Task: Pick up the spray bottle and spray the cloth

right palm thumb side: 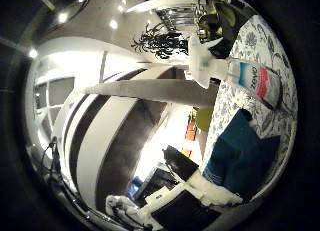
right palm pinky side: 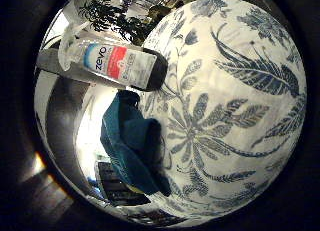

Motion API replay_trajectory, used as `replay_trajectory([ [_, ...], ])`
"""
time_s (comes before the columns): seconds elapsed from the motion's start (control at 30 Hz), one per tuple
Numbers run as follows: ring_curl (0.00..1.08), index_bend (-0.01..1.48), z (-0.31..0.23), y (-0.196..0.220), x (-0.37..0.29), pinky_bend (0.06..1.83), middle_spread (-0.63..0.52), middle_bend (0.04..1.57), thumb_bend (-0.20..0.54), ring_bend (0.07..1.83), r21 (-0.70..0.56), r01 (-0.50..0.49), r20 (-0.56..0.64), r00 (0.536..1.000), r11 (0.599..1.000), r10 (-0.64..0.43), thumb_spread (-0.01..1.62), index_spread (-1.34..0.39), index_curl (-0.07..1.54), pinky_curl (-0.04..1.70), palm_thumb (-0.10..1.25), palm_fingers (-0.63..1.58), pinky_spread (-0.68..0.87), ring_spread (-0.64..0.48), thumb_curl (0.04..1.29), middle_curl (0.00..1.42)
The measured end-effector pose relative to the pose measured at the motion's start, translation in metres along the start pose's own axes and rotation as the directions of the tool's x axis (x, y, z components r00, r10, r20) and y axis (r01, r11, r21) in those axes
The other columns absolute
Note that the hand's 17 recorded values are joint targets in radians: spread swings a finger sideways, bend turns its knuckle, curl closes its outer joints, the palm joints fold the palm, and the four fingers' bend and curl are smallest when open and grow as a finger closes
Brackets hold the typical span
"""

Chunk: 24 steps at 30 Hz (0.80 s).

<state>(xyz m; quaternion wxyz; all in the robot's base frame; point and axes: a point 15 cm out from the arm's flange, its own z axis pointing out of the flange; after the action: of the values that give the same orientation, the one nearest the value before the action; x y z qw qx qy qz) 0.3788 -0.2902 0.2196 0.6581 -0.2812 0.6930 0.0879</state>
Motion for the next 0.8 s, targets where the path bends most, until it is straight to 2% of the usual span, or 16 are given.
replay_trajectory([
  [0.37, 0.26, 0.14, 0.034, -0.015, 0.005, 0.38, 0.22, 0.22, -0.024, 0.31, 0.017, -0.041, 0.052, 0.998, 0.999, 0.04, 0.99, -0.17, 0.22, 0.32, 0.66, -0.01, 0.33, 0.21, 0.33, 0.33],
  [0.8, 0.26, 0.14, 0.061, -0.023, 0.005, 0.38, 0.23, 0.22, -0.025, 0.31, -0.003, -0.033, 0.063, 0.997, 0.999, 0.034, 0.99, -0.18, 0.22, 0.32, 0.68, -0.01, 0.34, 0.22, 0.34, 0.34],
])
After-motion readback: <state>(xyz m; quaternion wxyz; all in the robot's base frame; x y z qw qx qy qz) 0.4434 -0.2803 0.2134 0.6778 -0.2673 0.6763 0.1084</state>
